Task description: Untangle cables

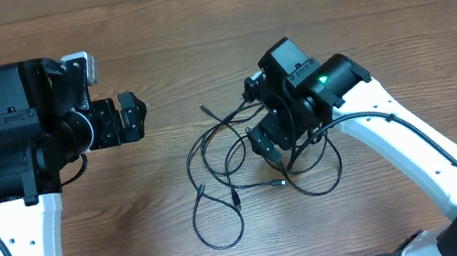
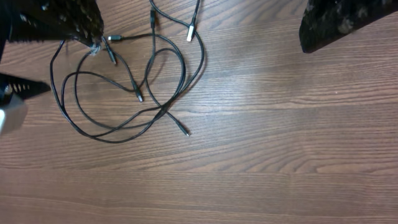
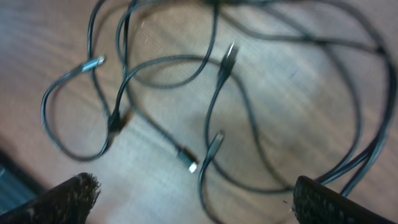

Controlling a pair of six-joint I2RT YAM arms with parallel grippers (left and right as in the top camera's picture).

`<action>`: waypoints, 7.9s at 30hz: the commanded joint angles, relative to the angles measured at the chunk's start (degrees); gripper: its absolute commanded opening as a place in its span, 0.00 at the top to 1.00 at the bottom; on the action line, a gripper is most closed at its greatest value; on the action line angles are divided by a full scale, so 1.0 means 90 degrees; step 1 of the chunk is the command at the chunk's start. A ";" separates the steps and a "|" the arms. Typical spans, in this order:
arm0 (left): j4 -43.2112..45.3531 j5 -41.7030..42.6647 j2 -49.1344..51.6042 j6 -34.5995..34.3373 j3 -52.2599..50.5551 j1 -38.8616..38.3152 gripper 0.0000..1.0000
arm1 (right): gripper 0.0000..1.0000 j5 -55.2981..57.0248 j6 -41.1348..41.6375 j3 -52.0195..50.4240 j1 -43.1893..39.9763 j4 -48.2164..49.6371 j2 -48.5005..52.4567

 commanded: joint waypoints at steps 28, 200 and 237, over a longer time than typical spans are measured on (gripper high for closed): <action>0.0005 -0.0036 -0.0010 -0.0087 0.0083 -0.0022 0.00 | 0.05 -0.1071 -0.0894 0.0015 -0.1795 0.2956 0.1744; 0.0005 -0.0036 -0.0010 -0.0087 0.0083 -0.0022 0.00 | 0.96 0.2829 0.4221 0.5700 -0.9680 0.1008 0.0505; 0.0005 -0.0036 -0.0010 -0.0087 0.0083 -0.0022 0.00 | 0.96 0.1724 0.5360 0.2776 -1.0290 0.0573 0.1411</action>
